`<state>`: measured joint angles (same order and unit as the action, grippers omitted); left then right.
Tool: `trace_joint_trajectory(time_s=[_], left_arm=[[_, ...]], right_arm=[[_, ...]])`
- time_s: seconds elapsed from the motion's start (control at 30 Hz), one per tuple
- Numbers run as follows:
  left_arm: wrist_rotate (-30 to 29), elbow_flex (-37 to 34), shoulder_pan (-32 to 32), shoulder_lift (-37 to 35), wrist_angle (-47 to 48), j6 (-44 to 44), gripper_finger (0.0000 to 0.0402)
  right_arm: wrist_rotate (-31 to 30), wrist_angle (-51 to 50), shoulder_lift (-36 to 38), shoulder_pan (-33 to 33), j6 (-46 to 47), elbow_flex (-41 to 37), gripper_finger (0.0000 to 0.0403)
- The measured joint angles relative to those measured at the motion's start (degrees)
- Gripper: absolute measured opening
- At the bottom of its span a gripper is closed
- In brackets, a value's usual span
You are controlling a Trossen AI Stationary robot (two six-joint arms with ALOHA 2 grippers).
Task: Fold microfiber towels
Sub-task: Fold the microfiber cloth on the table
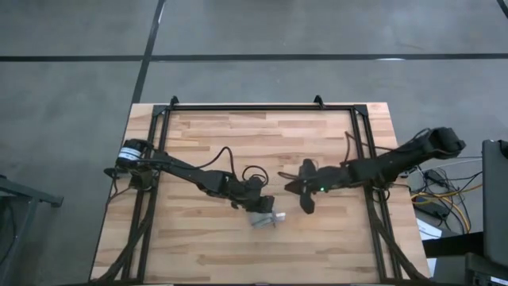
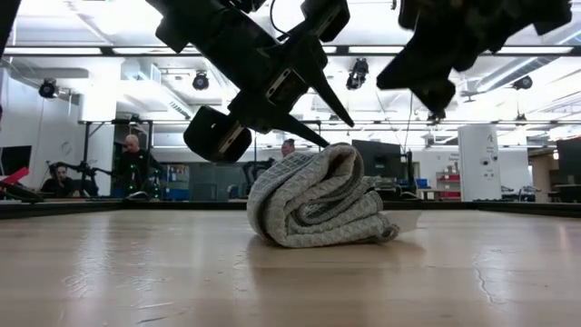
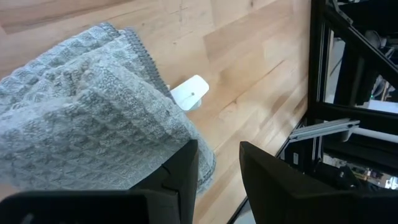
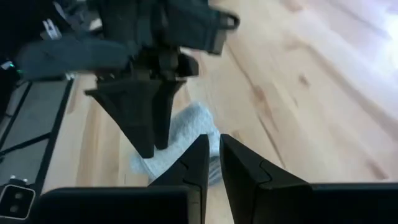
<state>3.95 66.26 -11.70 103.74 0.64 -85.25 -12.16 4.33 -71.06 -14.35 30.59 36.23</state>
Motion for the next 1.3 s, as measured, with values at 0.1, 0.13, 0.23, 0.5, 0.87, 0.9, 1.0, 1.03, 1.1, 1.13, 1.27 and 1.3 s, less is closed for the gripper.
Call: trace_joint_trajectory(time_s=[0.1,0.13,0.23,0.5,0.87,0.9,1.0,1.03,1.1,1.13,1.27,1.3], left_arm=[[0.00,0.00,0.00,0.08,-0.06,0.15,0.0122],[0.00,0.00,0.00,0.37,-0.45,0.17,0.0122],[0.00,0.00,0.00,1.61,-1.13,0.13,0.0122],[1.18,0.00,0.17,7.31,-12.00,-0.15,0.0122],[6.62,0.25,0.37,12.18,-14.17,-4.99,0.0122],[6.78,0.30,0.37,12.38,-14.26,-5.01,0.0122],[6.89,0.31,0.50,12.24,-14.40,-4.99,0.0122],[6.93,0.31,0.63,12.22,-14.61,-4.83,0.0122],[7.06,0.27,0.91,11.82,-14.67,-4.24,0.0122],[7.08,0.24,1.08,11.68,-14.79,-3.75,0.0122],[5.86,0.13,1.36,9.75,-14.86,-1.26,0.0122],[5.27,0.18,1.36,9.01,-15.17,-0.53,0.0122]], right_arm=[[-0.10,-0.99,3.00,0.00,-1.88,0.00,0.0038],[-0.08,-1.45,3.85,0.00,-2.65,0.00,0.0038],[-0.07,-1.64,5.83,0.00,-4.13,0.00,0.0038],[-0.04,-4.15,7.29,0.00,-4.67,-0.01,0.0038],[-0.02,-5.75,7.20,0.00,-4.67,-0.02,0.0038],[-0.02,-5.84,7.23,0.00,-4.67,-0.02,0.0038],[-0.02,-5.89,7.23,0.00,-4.67,-0.02,0.0038],[-0.02,-5.88,7.23,0.00,-4.70,-0.02,0.0038],[-0.02,-5.90,7.23,0.00,-4.97,-0.02,0.0038],[-0.02,-5.90,7.23,0.00,-5.06,-0.02,0.0038],[-0.02,-6.16,7.23,0.00,-5.10,-0.02,0.0038],[-0.02,-6.39,7.23,0.00,-5.10,-0.02,0.0038]])
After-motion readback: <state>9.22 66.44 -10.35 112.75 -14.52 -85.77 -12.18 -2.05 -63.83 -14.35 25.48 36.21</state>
